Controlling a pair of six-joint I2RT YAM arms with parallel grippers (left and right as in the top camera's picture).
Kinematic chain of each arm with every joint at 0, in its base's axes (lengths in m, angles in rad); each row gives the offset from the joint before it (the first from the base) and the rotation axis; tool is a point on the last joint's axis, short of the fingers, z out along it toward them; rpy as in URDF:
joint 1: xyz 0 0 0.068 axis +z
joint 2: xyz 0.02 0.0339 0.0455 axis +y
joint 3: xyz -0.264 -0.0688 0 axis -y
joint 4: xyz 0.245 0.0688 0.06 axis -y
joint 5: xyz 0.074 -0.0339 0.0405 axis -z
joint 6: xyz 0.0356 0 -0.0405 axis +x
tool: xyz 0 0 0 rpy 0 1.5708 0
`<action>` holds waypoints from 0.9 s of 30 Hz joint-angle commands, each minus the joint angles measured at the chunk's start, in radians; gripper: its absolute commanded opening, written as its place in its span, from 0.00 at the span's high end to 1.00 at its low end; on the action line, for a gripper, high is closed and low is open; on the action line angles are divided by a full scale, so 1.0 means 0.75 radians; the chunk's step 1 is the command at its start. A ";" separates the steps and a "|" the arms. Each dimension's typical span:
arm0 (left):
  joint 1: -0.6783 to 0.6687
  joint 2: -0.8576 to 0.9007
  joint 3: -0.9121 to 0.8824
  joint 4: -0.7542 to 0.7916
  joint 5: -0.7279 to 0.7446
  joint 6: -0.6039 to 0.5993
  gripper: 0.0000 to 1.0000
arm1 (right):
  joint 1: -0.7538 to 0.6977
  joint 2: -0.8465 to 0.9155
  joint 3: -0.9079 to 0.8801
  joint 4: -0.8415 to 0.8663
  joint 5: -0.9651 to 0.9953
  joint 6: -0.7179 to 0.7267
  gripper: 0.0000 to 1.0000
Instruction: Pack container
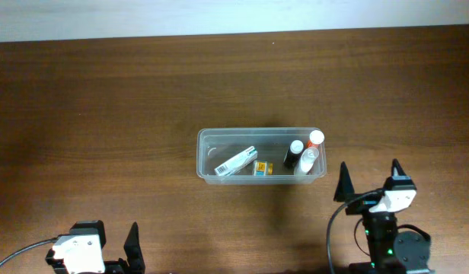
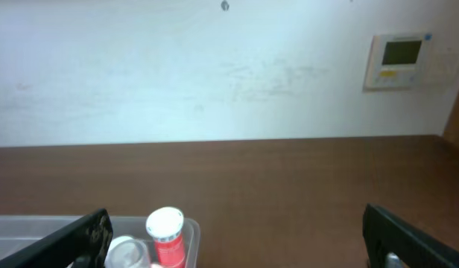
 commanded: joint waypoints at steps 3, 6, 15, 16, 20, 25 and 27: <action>-0.005 -0.004 -0.006 0.004 0.009 -0.013 0.01 | 0.005 -0.004 -0.207 0.008 0.014 -0.013 0.02; -0.005 -0.004 -0.006 0.003 0.009 -0.013 0.01 | 0.006 0.016 -0.211 0.023 0.016 -0.013 0.02; -0.005 -0.004 -0.006 0.004 0.009 -0.012 0.01 | 0.006 0.020 -0.211 0.025 0.016 -0.013 0.02; -0.005 -0.004 -0.006 0.003 0.009 -0.013 0.01 | 0.006 0.020 -0.211 0.025 0.016 -0.013 0.02; -0.005 -0.004 -0.006 0.003 0.009 -0.013 0.01 | 0.006 0.020 -0.211 0.025 0.015 -0.013 0.02; -0.005 -0.004 -0.006 0.003 0.009 -0.013 0.01 | 0.006 0.020 -0.211 0.025 0.015 -0.013 0.02; -0.005 -0.004 -0.006 0.003 0.009 -0.013 0.01 | 0.006 0.020 -0.211 0.024 0.016 -0.013 0.02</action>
